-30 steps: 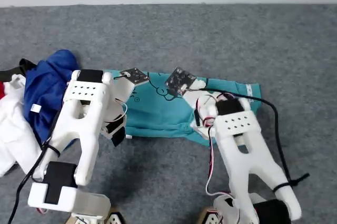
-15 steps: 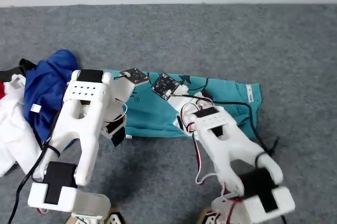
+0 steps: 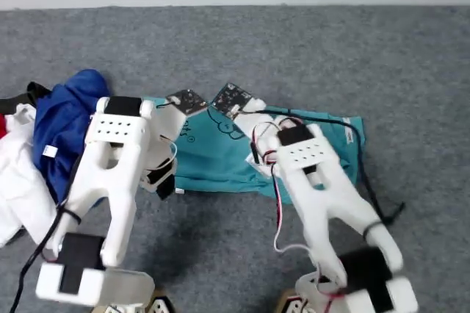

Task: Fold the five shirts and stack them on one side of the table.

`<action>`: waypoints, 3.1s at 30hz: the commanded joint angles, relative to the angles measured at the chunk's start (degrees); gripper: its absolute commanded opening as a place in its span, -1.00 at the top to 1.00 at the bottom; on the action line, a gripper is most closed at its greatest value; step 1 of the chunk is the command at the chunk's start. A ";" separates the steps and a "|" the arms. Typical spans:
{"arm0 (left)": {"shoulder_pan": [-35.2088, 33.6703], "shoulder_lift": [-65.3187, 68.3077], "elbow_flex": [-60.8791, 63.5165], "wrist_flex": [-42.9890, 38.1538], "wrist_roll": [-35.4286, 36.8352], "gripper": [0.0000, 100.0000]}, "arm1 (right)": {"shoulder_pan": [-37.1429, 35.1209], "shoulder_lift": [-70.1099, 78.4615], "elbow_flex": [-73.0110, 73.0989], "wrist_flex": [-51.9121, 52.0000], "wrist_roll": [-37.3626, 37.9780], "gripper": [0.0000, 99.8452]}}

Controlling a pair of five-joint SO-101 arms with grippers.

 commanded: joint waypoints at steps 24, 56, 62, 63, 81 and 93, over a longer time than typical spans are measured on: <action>-0.26 -0.53 0.66 0.09 -0.35 0.73 | 9.10 -7.43 22.33 -6.29 24.53 0.70; 0.00 -15.56 -5.32 0.18 -0.35 0.73 | 8.84 -7.34 9.85 -9.19 20.57 0.98; 0.00 -15.56 -5.32 0.18 -0.35 0.73 | 4.97 -1.89 12.04 -19.82 20.31 0.97; 0.00 -15.56 -5.32 0.18 -0.35 0.73 | 4.09 -0.31 12.04 -20.88 20.31 0.97; 0.00 -15.91 -0.84 -2.11 -0.35 0.73 | 0.66 8.84 7.12 -15.78 20.40 0.26; -0.53 -16.09 -1.71 -2.29 -0.09 0.73 | 7.69 10.07 -7.30 -7.08 4.22 0.12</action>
